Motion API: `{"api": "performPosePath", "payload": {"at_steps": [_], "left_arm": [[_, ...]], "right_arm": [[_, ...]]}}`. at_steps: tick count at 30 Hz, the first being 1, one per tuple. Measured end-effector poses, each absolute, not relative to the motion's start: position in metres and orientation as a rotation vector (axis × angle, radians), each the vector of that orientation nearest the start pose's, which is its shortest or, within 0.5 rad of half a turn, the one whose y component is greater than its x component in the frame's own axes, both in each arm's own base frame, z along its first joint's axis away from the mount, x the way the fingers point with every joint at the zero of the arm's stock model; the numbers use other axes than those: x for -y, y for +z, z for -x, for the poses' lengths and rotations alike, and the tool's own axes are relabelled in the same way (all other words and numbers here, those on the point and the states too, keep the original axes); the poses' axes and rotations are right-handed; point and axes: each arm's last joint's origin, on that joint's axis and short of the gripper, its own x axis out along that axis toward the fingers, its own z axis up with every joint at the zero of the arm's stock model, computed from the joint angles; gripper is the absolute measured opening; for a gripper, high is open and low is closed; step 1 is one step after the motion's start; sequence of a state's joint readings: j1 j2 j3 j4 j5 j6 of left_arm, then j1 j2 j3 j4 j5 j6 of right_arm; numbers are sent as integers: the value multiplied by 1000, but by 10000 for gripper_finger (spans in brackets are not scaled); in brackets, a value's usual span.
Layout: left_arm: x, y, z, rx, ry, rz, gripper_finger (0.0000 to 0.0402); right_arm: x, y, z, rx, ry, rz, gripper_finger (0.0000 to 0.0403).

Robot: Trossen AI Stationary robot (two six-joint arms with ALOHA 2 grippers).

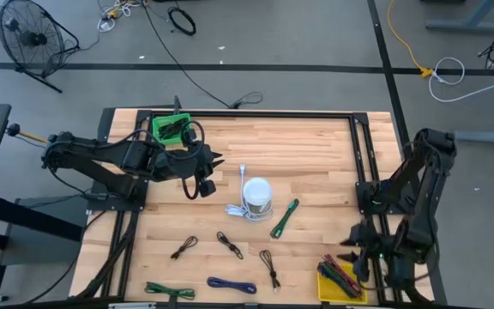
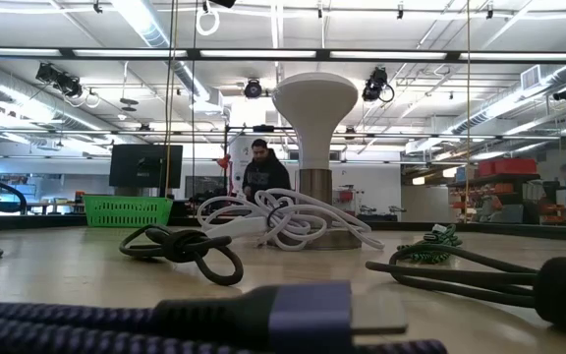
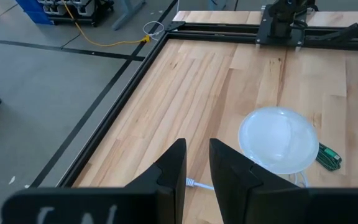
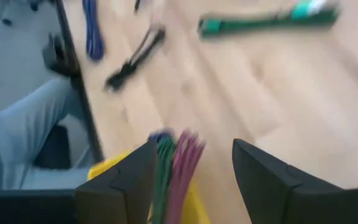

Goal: Pick & Place USB Port
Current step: Put the green black charger cable into the yellow basket

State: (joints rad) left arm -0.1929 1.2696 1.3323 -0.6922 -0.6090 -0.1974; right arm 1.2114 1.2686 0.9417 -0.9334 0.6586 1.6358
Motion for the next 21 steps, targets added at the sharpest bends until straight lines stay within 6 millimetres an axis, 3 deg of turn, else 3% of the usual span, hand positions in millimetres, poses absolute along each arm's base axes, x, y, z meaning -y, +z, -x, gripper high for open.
{"api": "performPosePath", "payload": {"at_steps": [6, 10, 21], "left_arm": [[33, 377, -255, -540, 457, -59, 76], [33, 377, -255, -540, 456, -60, 76], [33, 377, -255, -543, 453, -70, 76]], "right_arm": [[-168, 269, -115, -604, -286, -403, 207], [-157, 271, -135, -659, -289, -352, 207], [-153, 275, -201, -567, -163, -206, 207]]}}
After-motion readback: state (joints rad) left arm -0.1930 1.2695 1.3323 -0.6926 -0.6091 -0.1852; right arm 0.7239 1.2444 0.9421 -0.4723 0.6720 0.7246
